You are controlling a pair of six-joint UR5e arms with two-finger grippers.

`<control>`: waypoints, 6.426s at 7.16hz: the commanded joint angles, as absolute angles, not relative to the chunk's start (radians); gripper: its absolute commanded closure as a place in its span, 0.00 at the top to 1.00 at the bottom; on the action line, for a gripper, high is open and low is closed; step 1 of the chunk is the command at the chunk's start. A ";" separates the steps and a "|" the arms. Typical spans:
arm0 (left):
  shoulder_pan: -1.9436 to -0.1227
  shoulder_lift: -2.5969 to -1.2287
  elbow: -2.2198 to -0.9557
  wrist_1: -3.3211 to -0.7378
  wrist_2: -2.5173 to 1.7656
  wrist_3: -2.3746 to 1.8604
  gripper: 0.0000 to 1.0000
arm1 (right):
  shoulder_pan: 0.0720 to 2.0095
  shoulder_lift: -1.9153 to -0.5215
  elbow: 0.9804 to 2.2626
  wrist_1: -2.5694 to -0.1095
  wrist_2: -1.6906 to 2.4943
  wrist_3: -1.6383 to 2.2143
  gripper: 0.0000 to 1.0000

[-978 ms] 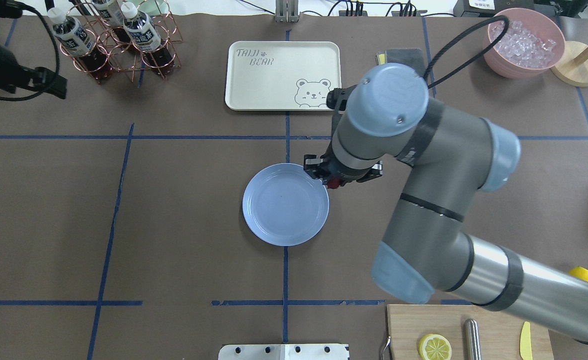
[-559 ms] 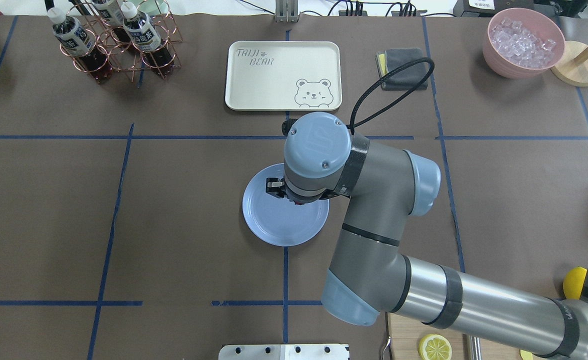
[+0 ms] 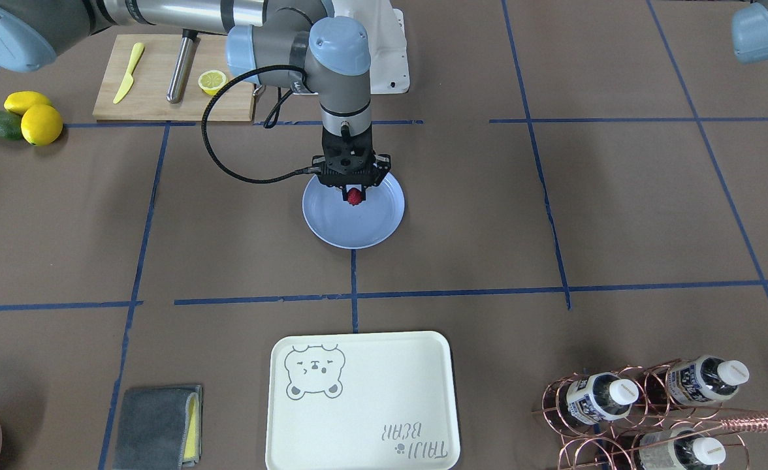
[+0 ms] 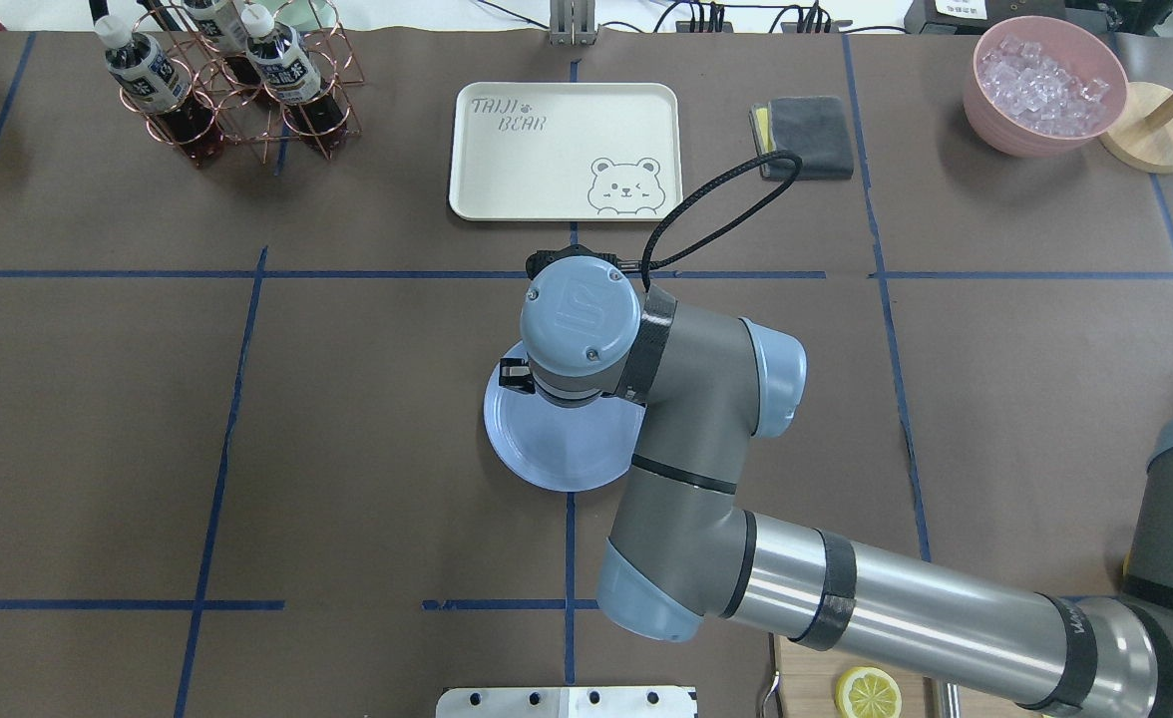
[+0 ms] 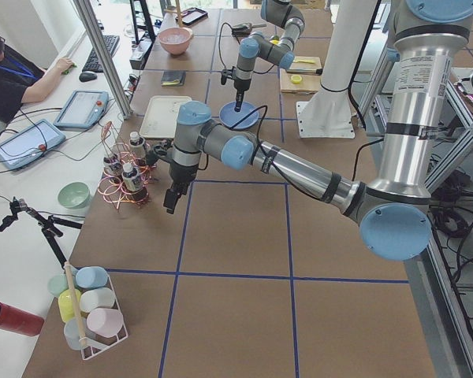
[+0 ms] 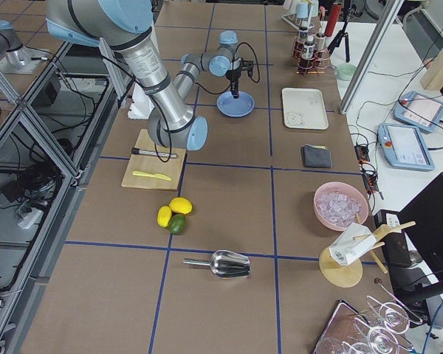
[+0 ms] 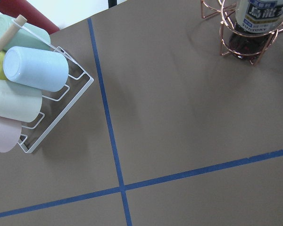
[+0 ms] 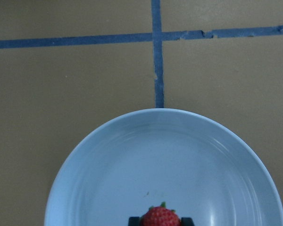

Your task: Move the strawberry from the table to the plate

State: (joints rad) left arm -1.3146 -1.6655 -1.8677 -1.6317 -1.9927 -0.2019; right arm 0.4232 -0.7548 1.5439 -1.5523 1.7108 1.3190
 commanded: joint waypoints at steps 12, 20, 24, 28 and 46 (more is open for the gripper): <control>-1.371 -1.666 -1.818 -1.623 -2.067 -0.158 1.00 | 0.569 -0.832 1.780 -1.781 1.813 1.156 1.00; -1.534 -1.531 -1.615 -1.629 -2.372 0.101 1.00 | 1.446 -1.461 1.829 -1.801 2.351 -0.031 1.00; -1.534 -1.529 -1.615 -1.629 -2.370 0.101 1.00 | 1.578 -1.565 1.703 -1.793 2.339 -0.221 1.00; -1.534 -1.525 -1.615 -1.631 -2.365 0.100 1.00 | 1.608 -1.603 1.565 -1.568 2.350 -0.215 1.00; -1.534 -1.522 -1.609 -1.629 -2.367 0.012 1.00 | 1.618 -1.588 1.577 -1.557 2.396 -0.081 1.00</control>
State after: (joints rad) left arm -1.5340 -1.5217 -1.6085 -1.6291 -2.3669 0.0120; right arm 1.6173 -1.5882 1.5769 -1.5570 2.3954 -0.0815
